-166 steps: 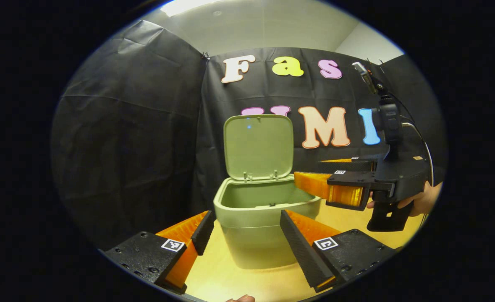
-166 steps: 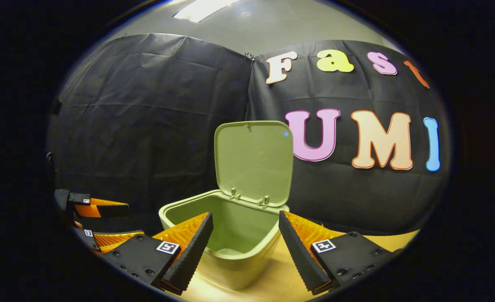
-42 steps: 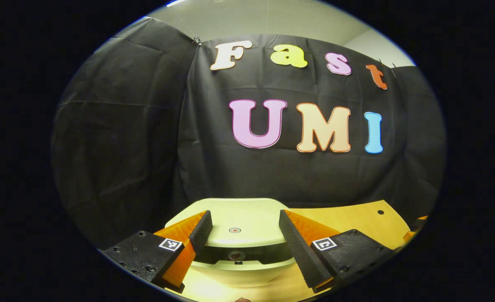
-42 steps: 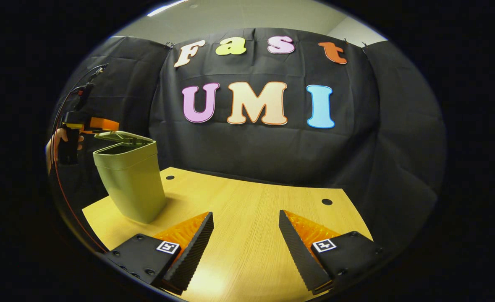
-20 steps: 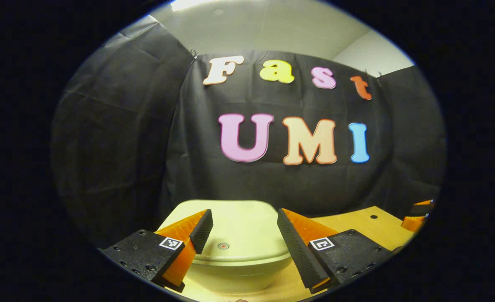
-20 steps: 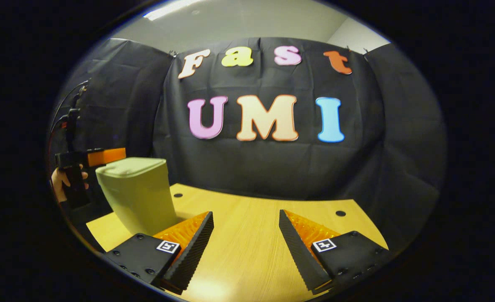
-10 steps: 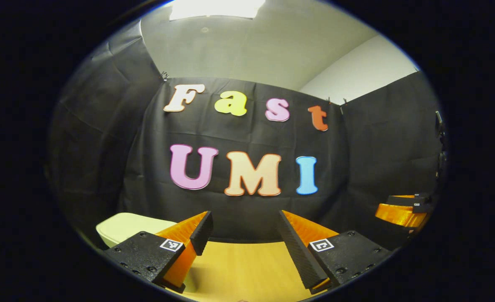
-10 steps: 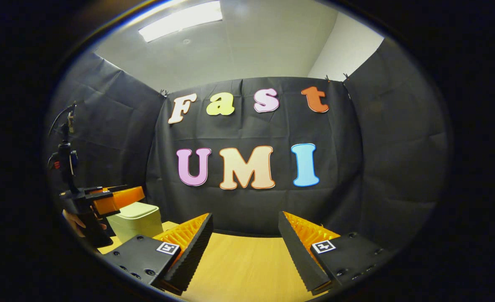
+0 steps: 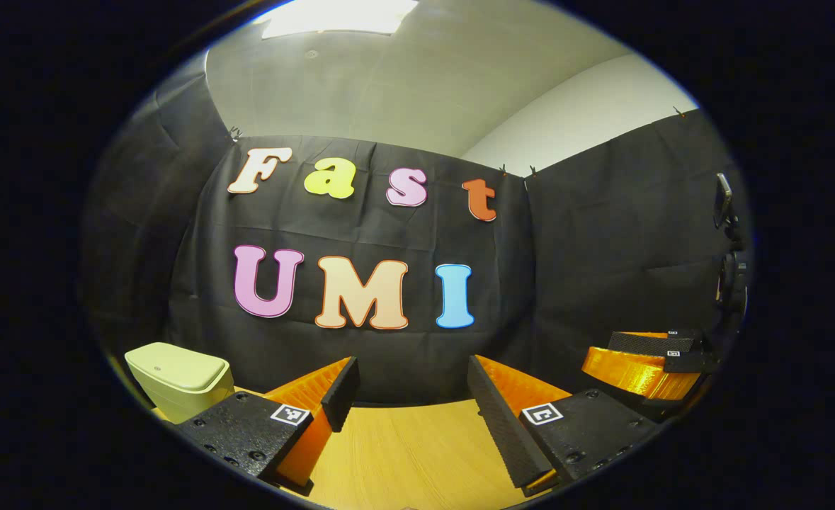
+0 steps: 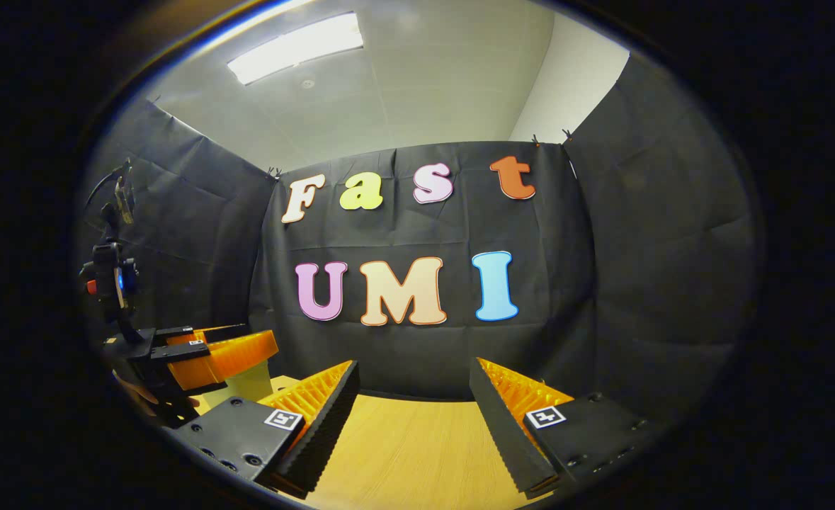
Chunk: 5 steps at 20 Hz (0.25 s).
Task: Press the lid of the desktop garbage bin to open it, pick up the crumpled paper on the desktop and throw it into the bin, then pick up the pop can on the desktop and drop it into the bin, and finally close the garbage bin lid.
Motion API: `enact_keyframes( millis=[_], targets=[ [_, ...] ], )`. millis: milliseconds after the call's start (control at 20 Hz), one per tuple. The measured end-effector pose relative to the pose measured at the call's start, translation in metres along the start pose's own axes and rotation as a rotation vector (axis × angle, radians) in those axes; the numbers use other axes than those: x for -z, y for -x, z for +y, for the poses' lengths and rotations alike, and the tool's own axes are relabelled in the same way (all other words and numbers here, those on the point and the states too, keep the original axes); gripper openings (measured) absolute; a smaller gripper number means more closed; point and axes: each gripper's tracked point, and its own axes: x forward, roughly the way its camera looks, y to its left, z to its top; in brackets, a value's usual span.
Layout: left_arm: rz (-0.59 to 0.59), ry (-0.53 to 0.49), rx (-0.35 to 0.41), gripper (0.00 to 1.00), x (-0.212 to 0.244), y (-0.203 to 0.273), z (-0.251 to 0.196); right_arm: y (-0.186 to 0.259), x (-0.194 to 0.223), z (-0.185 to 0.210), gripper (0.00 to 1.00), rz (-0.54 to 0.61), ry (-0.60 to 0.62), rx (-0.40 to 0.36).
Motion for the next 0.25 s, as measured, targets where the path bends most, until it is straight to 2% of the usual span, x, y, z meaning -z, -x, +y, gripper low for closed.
enact_keyframes(
  millis=[250],
  targets=[
    [0.028,-0.032,-0.031,0.92,0.0063,0.0063,-0.0032,0.0061,0.0007,-0.0042,0.98,-0.004,0.017,-0.02]
  ],
)
